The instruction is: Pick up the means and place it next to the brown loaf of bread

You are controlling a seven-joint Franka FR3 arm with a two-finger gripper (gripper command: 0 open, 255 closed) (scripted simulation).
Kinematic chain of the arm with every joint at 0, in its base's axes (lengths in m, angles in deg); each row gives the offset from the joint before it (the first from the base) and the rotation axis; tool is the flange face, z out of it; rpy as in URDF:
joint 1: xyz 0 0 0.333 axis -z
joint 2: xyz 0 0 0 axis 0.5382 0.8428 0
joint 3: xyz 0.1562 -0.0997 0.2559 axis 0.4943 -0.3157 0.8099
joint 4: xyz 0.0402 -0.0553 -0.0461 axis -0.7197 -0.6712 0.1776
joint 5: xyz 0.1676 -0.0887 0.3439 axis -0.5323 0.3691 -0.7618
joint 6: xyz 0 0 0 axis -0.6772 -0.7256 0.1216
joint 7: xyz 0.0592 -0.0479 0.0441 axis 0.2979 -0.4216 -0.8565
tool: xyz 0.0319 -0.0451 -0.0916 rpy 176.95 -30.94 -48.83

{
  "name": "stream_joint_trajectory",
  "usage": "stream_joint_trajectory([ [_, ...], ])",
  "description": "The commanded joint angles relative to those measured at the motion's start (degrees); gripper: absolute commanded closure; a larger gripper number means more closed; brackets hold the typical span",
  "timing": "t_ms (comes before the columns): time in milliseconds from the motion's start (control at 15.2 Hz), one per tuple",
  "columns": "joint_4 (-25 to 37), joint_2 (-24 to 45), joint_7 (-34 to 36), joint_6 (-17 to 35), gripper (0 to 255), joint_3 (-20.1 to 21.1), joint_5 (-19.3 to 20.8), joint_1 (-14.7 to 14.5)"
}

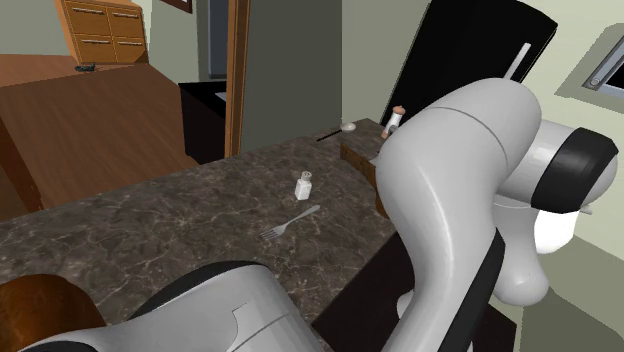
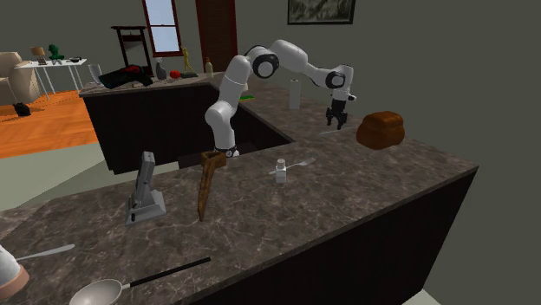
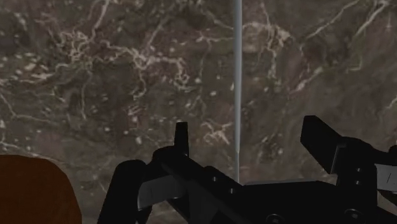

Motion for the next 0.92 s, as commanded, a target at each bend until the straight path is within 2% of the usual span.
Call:
stream_joint_trajectory([
  [0,0.0,0.0,0.0,0.0,0,0.0,0.0,0.0],
  [66,0.0,0.0,0.0,0.0,0,0.0,0.0,0.0],
  [330,5.9,-1.0,-0.8,-6.7,0,0.6,-1.0,-0.7],
  [858,5.9,-1.0,-0.8,-6.7,0,0.6,-1.0,-0.7],
])
